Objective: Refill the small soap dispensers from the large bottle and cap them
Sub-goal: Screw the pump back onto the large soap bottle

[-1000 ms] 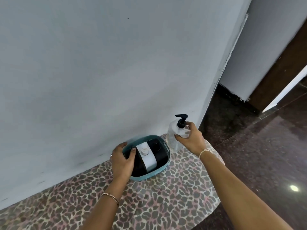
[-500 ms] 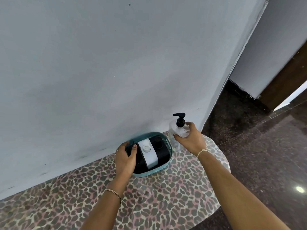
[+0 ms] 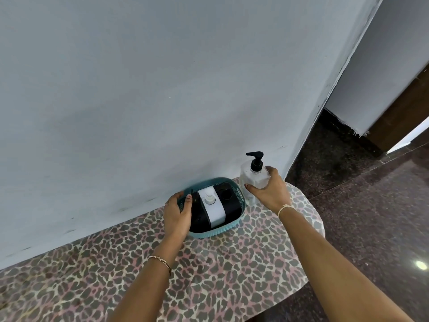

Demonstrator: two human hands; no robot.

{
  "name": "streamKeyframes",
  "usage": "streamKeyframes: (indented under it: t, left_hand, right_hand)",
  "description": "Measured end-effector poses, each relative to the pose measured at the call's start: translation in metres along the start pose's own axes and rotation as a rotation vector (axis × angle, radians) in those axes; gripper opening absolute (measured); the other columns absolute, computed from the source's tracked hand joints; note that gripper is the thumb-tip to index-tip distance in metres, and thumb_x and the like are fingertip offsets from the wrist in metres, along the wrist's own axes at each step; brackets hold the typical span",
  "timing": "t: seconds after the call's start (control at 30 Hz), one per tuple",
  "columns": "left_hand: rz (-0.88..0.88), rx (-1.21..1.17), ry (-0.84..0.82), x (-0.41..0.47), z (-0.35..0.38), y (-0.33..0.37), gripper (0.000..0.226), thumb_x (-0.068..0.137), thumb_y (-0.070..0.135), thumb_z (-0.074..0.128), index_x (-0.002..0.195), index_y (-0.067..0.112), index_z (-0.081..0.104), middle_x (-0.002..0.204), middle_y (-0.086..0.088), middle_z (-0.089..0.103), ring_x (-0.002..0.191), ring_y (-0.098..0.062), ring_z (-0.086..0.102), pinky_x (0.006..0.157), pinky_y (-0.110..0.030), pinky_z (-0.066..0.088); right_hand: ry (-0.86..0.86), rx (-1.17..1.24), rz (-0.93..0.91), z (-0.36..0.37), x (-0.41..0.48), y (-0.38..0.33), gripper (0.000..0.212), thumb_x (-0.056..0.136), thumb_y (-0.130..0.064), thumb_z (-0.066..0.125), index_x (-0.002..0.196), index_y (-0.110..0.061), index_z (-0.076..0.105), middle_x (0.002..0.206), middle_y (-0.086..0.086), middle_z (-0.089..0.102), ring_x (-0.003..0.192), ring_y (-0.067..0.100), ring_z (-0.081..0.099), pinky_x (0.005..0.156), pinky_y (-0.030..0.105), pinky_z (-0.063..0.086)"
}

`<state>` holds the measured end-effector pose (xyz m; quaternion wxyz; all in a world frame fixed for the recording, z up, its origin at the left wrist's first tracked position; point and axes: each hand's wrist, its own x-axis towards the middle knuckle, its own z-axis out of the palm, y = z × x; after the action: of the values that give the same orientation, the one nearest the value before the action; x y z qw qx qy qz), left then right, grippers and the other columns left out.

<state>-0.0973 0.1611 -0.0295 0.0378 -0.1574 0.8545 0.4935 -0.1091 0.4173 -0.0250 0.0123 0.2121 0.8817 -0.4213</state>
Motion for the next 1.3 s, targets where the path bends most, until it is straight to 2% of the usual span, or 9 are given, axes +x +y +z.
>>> streamKeyframes:
  t: [0.1,0.2,0.37,0.47,0.6,0.8,0.9,1.03,1.3]
  left_hand:
    - [-0.012,-0.023,0.017,-0.007,-0.005,-0.004,0.043,0.099,0.038,0.045,0.134,0.013,0.048,0.134,-0.007,0.054,0.124,-0.024,0.05,0.107,-0.041,0.04]
    - [-0.07,-0.026,0.05,-0.014,-0.009,-0.011,0.043,0.102,0.028,0.039,0.139,0.007,0.04,0.138,-0.012,0.051,0.126,-0.027,0.049,0.105,-0.037,0.038]
    - [-0.243,0.055,-0.08,-0.018,-0.009,-0.023,0.047,0.097,0.017,0.047,0.143,0.008,0.035,0.137,-0.013,0.052,0.118,-0.031,0.054,0.098,-0.038,0.043]
    - [-0.26,0.073,-0.145,-0.014,-0.004,-0.028,0.04,0.093,0.017,0.05,0.133,0.013,0.045,0.118,-0.01,0.062,0.1,-0.028,0.063,0.091,-0.039,0.052]
    - [-0.247,0.079,-0.169,-0.011,-0.002,-0.031,0.032,0.091,0.006,0.045,0.122,0.01,0.047,0.102,-0.008,0.061,0.079,-0.021,0.065,0.07,-0.037,0.059]
    - [-0.223,0.075,-0.145,-0.014,-0.005,-0.033,0.036,0.09,0.002,0.044,0.124,0.01,0.047,0.102,-0.01,0.062,0.081,-0.026,0.066,0.068,-0.037,0.058]
    - [-0.223,0.096,-0.116,-0.014,-0.01,-0.036,0.035,0.091,0.002,0.044,0.125,0.009,0.046,0.104,-0.01,0.062,0.08,-0.022,0.062,0.056,-0.024,0.048]
    - [-0.228,0.091,-0.093,-0.01,-0.018,-0.042,0.036,0.09,0.005,0.047,0.126,0.01,0.047,0.11,-0.012,0.063,0.088,-0.024,0.063,0.066,-0.029,0.052]
    - [-0.264,0.075,-0.156,-0.008,-0.026,-0.041,0.039,0.088,0.009,0.048,0.126,0.015,0.045,0.098,-0.011,0.066,0.082,-0.027,0.065,0.066,-0.033,0.051]
  right_hand:
    - [0.085,-0.024,0.034,0.005,-0.012,0.0,0.095,0.07,-0.051,0.078,0.143,-0.016,0.029,0.14,0.005,0.043,0.125,0.024,0.047,0.099,0.042,0.046]
    - [0.274,-0.049,0.072,0.021,-0.04,0.0,0.079,0.076,-0.051,0.072,0.131,-0.007,0.035,0.117,0.004,0.043,0.111,0.026,0.049,0.082,0.033,0.043]
    - [0.137,0.261,0.319,0.065,-0.058,0.011,0.034,0.094,-0.04,0.054,0.107,-0.009,0.044,0.107,0.013,0.059,0.092,0.03,0.059,0.083,0.044,0.05]
    - [0.083,0.35,0.303,0.081,-0.055,0.013,0.019,0.098,-0.035,0.048,0.105,-0.017,0.05,0.095,0.003,0.064,0.086,0.025,0.065,0.081,0.048,0.055]
    - [-0.015,0.299,0.263,0.09,-0.049,0.017,0.03,0.099,-0.032,0.044,0.125,-0.02,0.054,0.106,0.004,0.067,0.089,0.026,0.067,0.084,0.048,0.056]
    - [-0.025,0.289,0.256,0.091,-0.047,0.019,0.03,0.098,-0.025,0.044,0.124,-0.018,0.057,0.099,0.004,0.069,0.085,0.025,0.068,0.082,0.049,0.057]
    - [-0.029,0.274,0.238,0.092,-0.05,0.012,0.03,0.098,-0.022,0.043,0.123,-0.016,0.058,0.1,0.005,0.069,0.086,0.026,0.068,0.083,0.049,0.056]
    - [-0.054,0.263,0.217,0.096,-0.057,0.001,0.028,0.097,-0.021,0.043,0.12,-0.019,0.059,0.099,0.003,0.069,0.087,0.026,0.068,0.083,0.048,0.056]
    - [-0.072,0.174,0.203,0.092,-0.061,-0.008,0.033,0.099,-0.02,0.04,0.129,-0.015,0.054,0.108,0.006,0.066,0.093,0.031,0.065,0.085,0.045,0.053]
